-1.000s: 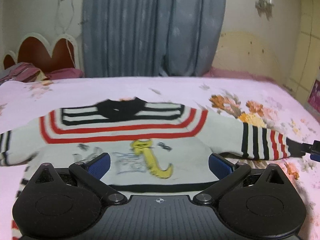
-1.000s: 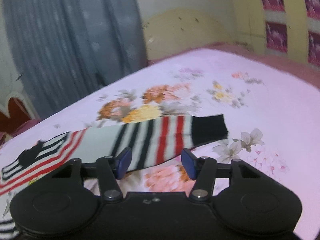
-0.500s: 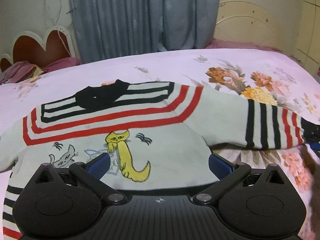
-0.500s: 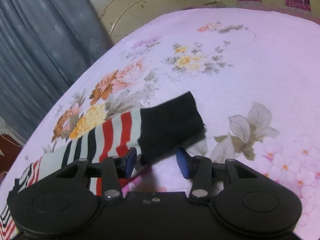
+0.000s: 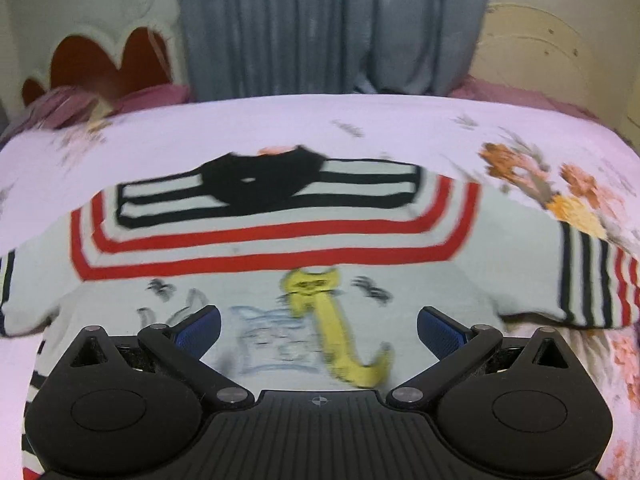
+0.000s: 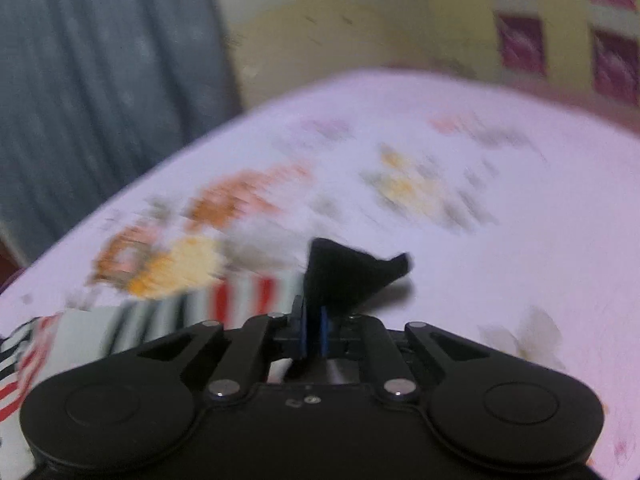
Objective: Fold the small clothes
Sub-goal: 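Carry the held sleeve across the sweater body and open the right tool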
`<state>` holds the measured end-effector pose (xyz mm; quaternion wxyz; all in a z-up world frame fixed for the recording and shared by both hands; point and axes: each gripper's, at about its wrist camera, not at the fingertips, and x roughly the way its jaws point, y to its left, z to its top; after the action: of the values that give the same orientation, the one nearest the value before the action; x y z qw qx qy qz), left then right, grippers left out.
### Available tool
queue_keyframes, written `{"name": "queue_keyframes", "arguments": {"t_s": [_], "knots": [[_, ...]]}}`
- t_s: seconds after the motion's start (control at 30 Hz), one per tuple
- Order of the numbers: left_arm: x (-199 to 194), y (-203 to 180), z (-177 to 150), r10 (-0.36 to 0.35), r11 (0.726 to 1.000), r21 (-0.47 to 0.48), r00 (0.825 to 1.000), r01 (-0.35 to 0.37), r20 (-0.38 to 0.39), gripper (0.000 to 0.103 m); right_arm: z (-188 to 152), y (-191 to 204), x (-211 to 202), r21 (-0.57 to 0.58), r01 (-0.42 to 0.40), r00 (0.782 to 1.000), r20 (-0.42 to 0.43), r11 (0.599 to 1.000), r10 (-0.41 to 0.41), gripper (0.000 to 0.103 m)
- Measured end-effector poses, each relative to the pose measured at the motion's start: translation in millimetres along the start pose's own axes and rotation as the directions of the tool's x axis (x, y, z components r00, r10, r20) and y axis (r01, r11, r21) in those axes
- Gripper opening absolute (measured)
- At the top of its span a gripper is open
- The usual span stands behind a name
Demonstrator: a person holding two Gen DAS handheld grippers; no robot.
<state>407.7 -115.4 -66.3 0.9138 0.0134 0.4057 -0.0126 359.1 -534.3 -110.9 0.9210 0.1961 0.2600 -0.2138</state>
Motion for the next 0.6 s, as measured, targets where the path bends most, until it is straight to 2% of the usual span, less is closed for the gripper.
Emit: {"name": "queue_keyframes", "arguments": {"t_s": [0.13,0.27,0.4,0.6], "knots": [[12,41,-1,0.003,0.998,-0.064,1.0,-0.003,0.0,0.103,4,50,-6,-0.077,-0.101,0.994,0.021,0.992,0.103,0.007],[22,80,-1,0.018,0.996,-0.082,1.0,-0.017,0.007,0.103,-4,116,-14,-0.163,-0.221,0.975,-0.007,0.961,0.223,0.007],[28,121,-6,0.016,0.992,-0.122,1.0,-0.016,0.005,0.103,-30,197,-21,-0.25,-0.348,0.938,-0.084,0.904,0.338,0.007],[25,185,-18,-0.002,0.982,-0.19,1.0,0.004,0.012,0.103,-91,304,-22,-0.374,-0.469,0.883,-0.218,0.8,0.416,0.007]]}}
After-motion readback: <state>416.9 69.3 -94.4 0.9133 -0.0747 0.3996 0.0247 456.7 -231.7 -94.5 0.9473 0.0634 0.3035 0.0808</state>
